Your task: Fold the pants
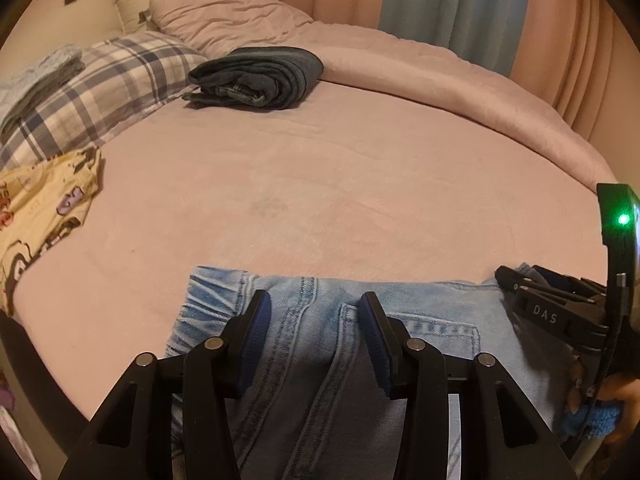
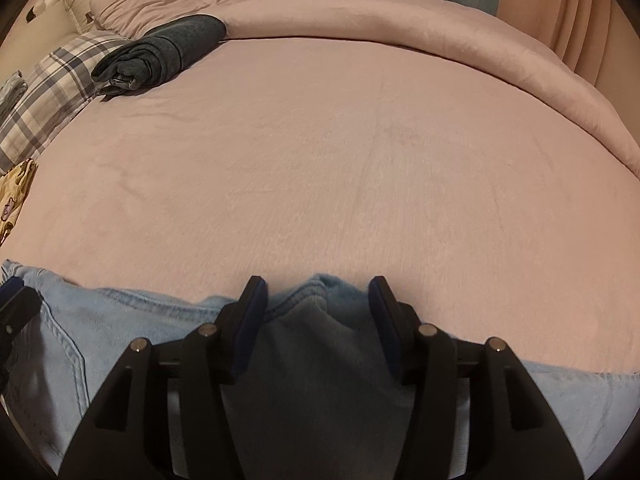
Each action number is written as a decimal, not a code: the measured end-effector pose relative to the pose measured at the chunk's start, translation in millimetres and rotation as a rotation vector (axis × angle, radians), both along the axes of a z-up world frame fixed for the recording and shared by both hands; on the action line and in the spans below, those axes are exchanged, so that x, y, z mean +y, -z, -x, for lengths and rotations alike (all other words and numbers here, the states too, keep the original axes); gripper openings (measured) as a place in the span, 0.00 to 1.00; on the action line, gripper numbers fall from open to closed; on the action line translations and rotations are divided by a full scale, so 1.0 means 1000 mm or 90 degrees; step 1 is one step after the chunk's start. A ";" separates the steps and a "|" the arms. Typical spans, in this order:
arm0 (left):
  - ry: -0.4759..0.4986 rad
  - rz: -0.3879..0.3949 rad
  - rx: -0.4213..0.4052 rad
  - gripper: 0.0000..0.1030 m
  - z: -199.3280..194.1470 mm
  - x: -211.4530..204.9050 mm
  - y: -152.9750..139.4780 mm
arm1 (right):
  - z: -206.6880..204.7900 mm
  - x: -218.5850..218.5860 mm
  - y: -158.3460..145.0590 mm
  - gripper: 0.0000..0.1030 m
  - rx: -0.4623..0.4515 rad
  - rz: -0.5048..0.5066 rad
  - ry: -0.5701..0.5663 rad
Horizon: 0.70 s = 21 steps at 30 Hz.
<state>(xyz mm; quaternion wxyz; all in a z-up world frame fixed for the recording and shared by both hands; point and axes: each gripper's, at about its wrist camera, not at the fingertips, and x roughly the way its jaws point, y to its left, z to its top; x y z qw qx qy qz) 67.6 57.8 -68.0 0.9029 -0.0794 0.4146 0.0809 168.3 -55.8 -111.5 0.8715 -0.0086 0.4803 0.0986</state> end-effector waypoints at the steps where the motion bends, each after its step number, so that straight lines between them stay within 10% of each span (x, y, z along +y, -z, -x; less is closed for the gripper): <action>1: 0.000 -0.004 0.003 0.44 0.001 -0.002 -0.004 | 0.000 -0.002 -0.001 0.50 0.000 -0.005 0.001; 12: 0.032 0.098 -0.004 0.51 0.030 -0.037 -0.048 | 0.067 -0.074 -0.067 0.58 -0.085 -0.033 0.068; 21: 0.145 0.134 0.043 0.52 0.036 -0.109 -0.032 | 0.132 -0.137 -0.060 0.62 -0.079 -0.057 0.152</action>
